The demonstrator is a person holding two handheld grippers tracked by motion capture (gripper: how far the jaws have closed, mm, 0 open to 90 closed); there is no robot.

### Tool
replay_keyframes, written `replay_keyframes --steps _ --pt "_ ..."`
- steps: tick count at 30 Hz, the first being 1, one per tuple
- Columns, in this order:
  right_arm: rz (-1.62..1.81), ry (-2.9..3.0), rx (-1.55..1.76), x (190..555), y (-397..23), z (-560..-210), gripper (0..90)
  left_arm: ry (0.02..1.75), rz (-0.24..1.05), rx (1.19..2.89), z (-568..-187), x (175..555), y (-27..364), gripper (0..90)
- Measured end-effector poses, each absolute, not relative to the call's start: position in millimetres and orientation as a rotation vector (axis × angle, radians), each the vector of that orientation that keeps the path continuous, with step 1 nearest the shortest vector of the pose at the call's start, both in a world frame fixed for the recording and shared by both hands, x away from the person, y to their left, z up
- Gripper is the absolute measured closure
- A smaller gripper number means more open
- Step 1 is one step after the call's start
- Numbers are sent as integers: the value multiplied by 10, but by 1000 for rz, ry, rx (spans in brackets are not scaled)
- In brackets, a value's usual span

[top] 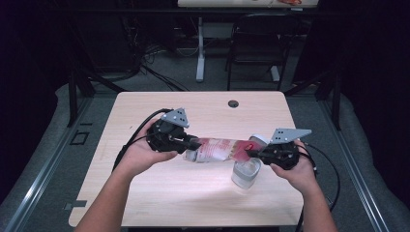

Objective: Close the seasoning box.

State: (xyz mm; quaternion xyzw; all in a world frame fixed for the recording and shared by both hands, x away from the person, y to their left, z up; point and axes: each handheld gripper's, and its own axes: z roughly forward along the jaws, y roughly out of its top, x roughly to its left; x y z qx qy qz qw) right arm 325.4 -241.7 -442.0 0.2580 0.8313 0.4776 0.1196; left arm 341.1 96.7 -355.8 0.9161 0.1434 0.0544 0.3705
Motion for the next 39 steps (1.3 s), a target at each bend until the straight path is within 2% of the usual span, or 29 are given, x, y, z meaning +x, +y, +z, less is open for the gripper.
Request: replay_keyframes --steps 39 --pt "1344 2442 753 3264 -2420 -4439 873 365 141 2348 -3532 3427 926 772"
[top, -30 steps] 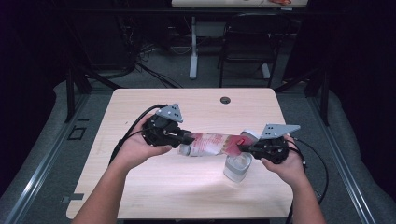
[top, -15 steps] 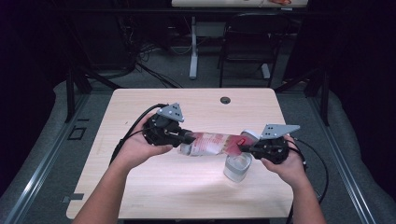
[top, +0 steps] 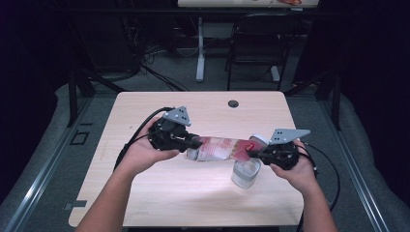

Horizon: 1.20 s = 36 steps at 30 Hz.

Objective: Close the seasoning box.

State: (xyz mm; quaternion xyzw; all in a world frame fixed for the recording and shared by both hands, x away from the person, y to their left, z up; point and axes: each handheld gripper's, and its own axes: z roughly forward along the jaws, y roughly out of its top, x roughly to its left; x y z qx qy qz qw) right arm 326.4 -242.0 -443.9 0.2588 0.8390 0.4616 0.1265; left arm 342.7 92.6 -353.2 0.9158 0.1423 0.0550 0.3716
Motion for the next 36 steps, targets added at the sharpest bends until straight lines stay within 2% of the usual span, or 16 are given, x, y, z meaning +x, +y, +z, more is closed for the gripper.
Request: replay_keyframes --steps 36 --pt "1333 2451 758 3272 -2419 -4463 877 348 147 2339 -3490 3418 892 776"
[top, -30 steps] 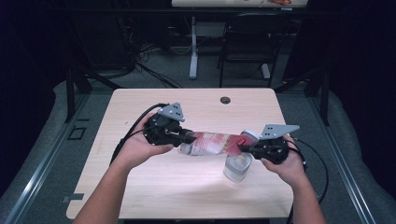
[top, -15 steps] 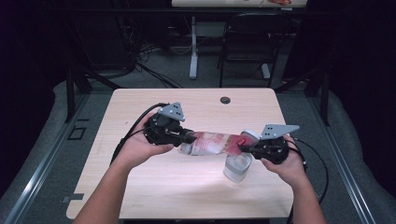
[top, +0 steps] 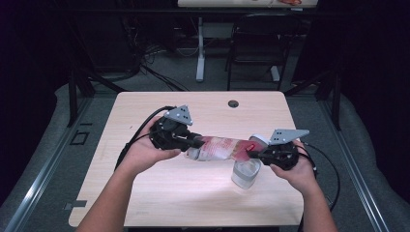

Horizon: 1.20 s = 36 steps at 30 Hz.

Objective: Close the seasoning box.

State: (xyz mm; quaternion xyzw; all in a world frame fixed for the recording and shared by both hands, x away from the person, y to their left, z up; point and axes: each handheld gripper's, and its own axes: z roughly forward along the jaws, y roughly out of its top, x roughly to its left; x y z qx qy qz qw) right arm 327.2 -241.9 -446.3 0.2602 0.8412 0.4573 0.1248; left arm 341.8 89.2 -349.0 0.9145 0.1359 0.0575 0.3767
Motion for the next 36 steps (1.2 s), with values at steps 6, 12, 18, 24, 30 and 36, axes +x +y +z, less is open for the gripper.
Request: replay_keyframes --steps 6,12,18,24,30,36 --pt "1324 2456 758 3267 -2415 -4456 878 346 146 2340 -3490 3414 896 777" --pt "1316 2457 750 3260 -2406 -4447 879 346 142 2342 -3483 3414 893 777" --pt "1316 2460 752 3259 -2410 -4446 879 343 142 2342 -3478 3412 886 778" --pt "1317 2462 752 3256 -2413 -4443 879 342 141 2342 -3477 3408 887 778" --pt "1319 2465 749 3252 -2415 -4438 879 345 140 2339 -3477 3405 888 778" --pt "1318 2467 743 3247 -2420 -4432 879 341 140 2338 -3475 3406 886 779"
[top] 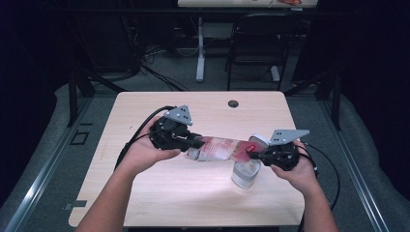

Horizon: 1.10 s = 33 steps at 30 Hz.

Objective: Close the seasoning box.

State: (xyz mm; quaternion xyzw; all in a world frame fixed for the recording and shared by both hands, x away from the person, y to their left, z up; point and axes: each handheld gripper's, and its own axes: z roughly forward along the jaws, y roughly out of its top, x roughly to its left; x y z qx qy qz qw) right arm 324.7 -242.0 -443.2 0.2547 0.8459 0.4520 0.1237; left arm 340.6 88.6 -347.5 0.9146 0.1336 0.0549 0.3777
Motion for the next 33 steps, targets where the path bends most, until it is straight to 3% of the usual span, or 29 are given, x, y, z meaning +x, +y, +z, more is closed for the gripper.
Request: replay_keyframes --steps 33 --pt "1315 2467 739 3241 -2438 -4421 876 336 135 2339 -3469 3412 869 779"
